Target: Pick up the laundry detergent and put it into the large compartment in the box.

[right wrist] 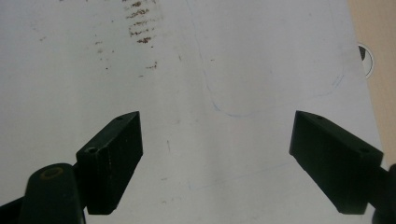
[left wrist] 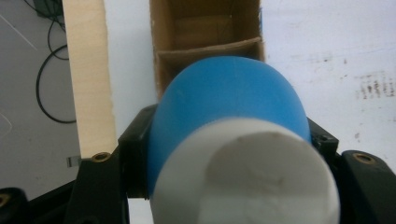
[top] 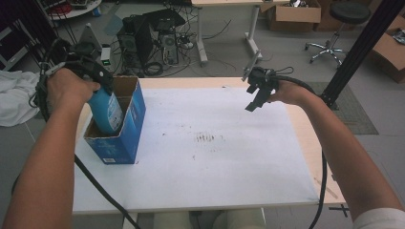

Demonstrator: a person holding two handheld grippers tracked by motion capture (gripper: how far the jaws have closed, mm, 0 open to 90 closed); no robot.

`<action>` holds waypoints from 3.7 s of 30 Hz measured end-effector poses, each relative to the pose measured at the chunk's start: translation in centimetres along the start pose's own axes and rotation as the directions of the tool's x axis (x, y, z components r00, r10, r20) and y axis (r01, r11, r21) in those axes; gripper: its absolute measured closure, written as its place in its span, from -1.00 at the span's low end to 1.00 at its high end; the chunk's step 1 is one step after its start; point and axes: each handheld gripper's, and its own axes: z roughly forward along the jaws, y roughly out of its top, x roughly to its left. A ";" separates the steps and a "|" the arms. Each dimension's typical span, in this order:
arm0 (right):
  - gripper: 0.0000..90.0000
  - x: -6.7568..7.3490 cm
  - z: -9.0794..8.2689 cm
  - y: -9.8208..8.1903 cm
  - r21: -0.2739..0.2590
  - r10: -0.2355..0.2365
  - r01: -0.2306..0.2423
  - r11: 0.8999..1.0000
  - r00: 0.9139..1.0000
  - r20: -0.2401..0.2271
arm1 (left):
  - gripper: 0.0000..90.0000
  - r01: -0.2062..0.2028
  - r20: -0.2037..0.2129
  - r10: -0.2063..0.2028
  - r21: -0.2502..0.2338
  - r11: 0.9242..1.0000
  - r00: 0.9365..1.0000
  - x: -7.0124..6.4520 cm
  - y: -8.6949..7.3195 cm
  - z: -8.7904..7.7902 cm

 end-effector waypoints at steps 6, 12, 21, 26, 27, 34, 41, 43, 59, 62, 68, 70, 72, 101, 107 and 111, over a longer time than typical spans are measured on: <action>-0.62 -0.1 0.2 0.0 0.002 0.002 -0.002 1.000 1.000 -0.001 | -0.16 -0.008 0.006 0.008 -0.004 1.000 1.000 -0.2 -0.7 2.7; -0.62 -0.1 0.5 0.0 0.007 0.005 -0.005 1.000 1.000 -0.005 | -0.16 -0.013 0.010 0.013 0.014 1.000 1.000 -0.4 -1.2 5.3; -0.62 -0.2 0.8 -0.3 0.011 0.009 -0.009 1.000 1.000 -0.009 | -0.16 0.001 0.015 -0.001 0.024 1.000 1.000 -0.4 -1.9 7.8; -0.62 -0.3 1.0 -0.4 0.010 0.011 -0.011 1.000 1.000 -0.013 | -0.16 0.008 0.024 -0.009 0.027 1.000 1.000 0.0 -2.4 9.1; -0.62 -0.3 1.0 -0.4 0.010 0.011 -0.011 1.000 1.000 -0.013 | -0.16 0.008 0.024 -0.009 0.027 1.000 1.000 0.0 -2.4 9.1; -0.62 -0.2 1.1 -0.2 0.011 0.007 -0.007 1.000 1.000 -0.016 | -0.16 0.013 0.022 -0.014 0.047 0.999 1.000 0.2 -2.9 10.5; -0.62 -0.2 1.2 -0.3 0.015 0.010 -0.009 1.000 1.000 -0.018 | -0.16 0.010 0.022 -0.011 0.047 0.999 1.000 0.2 -3.0 10.9; -0.62 -0.2 1.2 -0.3 0.014 0.008 -0.008 1.000 1.000 -0.017 | -0.16 0.008 0.021 -0.009 0.048 0.999 1.000 0.2 -3.0 10.9; -0.62 0.0 1.1 -0.3 0.017 0.007 -0.007 1.000 1.000 -0.020 | -0.23 0.024 0.043 -0.026 0.051 0.998 0.999 0.3 -3.0 10.8; -0.62 0.1 1.1 -0.2 0.015 0.005 -0.005 1.000 1.000 -0.021 | -0.29 0.027 0.051 -0.029 0.041 0.999 0.998 0.5 -3.0 10.4; -0.62 0.2 1.0 -0.1 0.015 0.005 -0.004 1.000 1.000 -0.020 | -0.32 0.036 0.069 -0.038 0.024 0.999 0.997 0.7 -3.0 9.5; -0.62 0.2 1.0 -0.1 0.017 0.003 -0.003 1.000 1.000 -0.022 | -0.33 0.036 0.070 -0.037 0.022 0.999 0.997 0.7 -2.9 9.4; -0.62 0.2 1.0 -0.1 0.016 0.002 -0.002 1.000 1.000 -0.020 | -0.35 0.040 0.069 -0.041 0.013 0.999 0.997 0.7 -2.9 9.0; -0.62 0.5 0.4 -0.4 0.016 0.006 -0.006 1.000 1.000 -0.013 | -0.42 0.017 0.088 -0.013 -0.048 0.999 0.996 1.3 -2.1 3.4; -0.62 0.6 0.4 -0.3 0.016 0.004 -0.004 1.000 1.000 -0.013 | -0.42 -0.026 0.099 0.032 -0.065 0.998 0.995 0.3 -1.8 2.5; -0.62 0.7 0.4 -0.2 0.013 0.001 0.000 1.000 1.000 -0.012 | -0.42 -0.056 0.124 0.066 -0.082 0.995 0.990 -0.9 -1.6 1.9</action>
